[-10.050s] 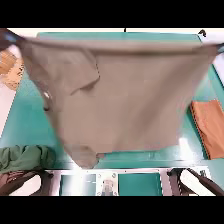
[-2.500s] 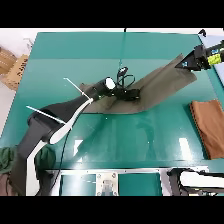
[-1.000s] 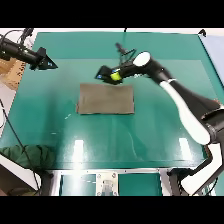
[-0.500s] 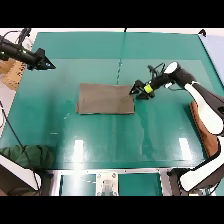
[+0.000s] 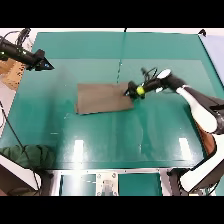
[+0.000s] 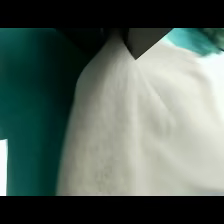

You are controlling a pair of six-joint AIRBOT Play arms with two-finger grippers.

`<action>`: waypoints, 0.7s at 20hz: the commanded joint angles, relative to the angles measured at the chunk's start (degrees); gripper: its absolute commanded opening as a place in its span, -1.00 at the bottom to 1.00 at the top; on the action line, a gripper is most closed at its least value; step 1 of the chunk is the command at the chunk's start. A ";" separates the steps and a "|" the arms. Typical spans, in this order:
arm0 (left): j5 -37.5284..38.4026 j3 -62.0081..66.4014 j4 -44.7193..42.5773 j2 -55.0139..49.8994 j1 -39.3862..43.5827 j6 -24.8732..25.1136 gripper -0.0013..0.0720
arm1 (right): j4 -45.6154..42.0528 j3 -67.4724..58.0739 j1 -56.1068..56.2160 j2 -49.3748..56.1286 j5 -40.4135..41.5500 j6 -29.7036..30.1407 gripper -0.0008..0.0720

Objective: Fold the shirts.

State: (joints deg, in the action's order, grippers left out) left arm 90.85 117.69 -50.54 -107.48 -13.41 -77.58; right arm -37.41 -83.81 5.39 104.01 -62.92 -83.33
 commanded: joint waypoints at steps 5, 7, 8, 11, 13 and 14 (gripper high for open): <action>2.38 -0.02 -0.15 0.02 -0.02 0.04 -0.90 | -1.20 -13.42 -17.38 -14.45 -11.37 -6.27 -0.93; 2.97 -0.02 -0.13 0.02 -0.02 0.04 -0.90 | -1.81 -14.60 -25.09 -17.42 -14.03 -7.17 -0.93; 3.15 -0.02 -0.13 0.02 -0.02 0.02 -0.90 | -1.88 -15.08 -29.42 -18.49 -15.67 -7.98 -0.93; 3.21 -0.02 -0.13 0.02 -0.02 0.00 -0.90 | -2.51 -16.13 -42.07 -19.85 -20.00 -9.31 -0.93; 3.17 -0.02 -0.13 0.02 -0.02 -0.02 -0.90 | -3.78 -16.74 -49.64 -19.98 -23.71 -9.33 -0.93; 3.19 -0.02 -0.13 0.02 -0.02 -0.02 -0.90 | -5.44 -17.11 -53.00 -20.06 -25.55 -9.44 -0.93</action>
State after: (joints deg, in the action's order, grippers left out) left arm 93.80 117.69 -50.65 -107.48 -13.39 -77.56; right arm -40.34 -99.72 -37.41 84.93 -82.65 -91.68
